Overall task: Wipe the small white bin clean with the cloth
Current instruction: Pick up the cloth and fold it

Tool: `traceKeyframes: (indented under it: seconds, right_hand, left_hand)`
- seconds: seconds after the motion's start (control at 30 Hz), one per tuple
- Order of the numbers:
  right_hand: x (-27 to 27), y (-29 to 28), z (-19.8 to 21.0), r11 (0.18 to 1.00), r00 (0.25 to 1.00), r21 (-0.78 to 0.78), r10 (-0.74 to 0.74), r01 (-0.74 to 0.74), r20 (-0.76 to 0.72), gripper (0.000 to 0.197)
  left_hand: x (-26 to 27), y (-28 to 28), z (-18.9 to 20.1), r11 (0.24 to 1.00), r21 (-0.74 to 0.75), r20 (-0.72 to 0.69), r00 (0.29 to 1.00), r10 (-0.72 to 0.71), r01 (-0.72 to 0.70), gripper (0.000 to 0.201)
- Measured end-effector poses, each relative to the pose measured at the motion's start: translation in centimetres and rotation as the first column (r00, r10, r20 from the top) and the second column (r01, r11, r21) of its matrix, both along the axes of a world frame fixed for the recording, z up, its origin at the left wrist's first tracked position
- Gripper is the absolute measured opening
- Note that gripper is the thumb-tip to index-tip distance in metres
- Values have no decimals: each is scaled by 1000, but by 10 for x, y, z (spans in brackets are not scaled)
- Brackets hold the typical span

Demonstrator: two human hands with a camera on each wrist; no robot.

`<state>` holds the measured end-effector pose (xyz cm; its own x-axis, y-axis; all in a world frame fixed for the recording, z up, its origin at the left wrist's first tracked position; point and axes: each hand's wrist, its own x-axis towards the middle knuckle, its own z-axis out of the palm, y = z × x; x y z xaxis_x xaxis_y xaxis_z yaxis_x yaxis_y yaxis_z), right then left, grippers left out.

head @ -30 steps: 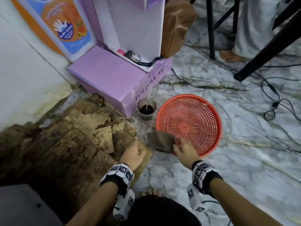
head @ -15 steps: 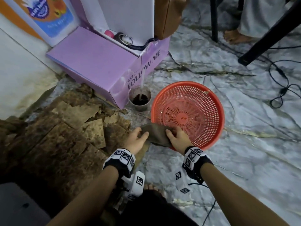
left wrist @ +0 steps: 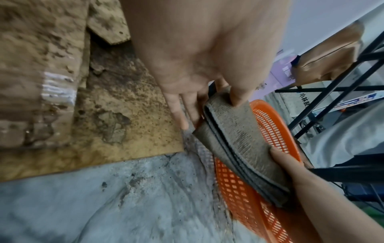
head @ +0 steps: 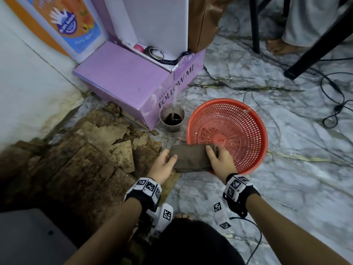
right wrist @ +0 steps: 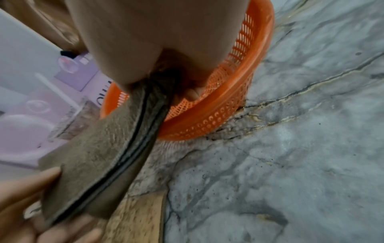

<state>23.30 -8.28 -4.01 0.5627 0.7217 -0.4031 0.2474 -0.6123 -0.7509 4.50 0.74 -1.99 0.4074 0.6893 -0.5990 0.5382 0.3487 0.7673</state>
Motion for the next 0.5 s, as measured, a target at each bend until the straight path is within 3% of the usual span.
traceKeyframes:
  seconds: [0.1, 0.23, 0.37, 0.5]
  right_hand:
    - [-10, -3, 24, 990, 997, 118, 68, -71, 31, 24]
    - [-20, 1, 75, 941, 966, 224, 232, -253, 116, 18]
    - [-33, 15, 148, 853, 921, 351, 337, -387, 197, 16]
    - [-49, 29, 226, 758, 853, 393, 480, -521, 204, 11]
  left_hand:
    - [-11, -4, 17, 997, 76, 17, 1000, 7, -8, 47]
    - [-29, -5, 50, 930, 360, 91, 995, 37, -68, 8]
    - [-45, -3, 120, 789, 584, 200, 976, 90, -193, 21]
    - [-79, -7, 190, 740, 619, 245, 959, 140, -266, 23]
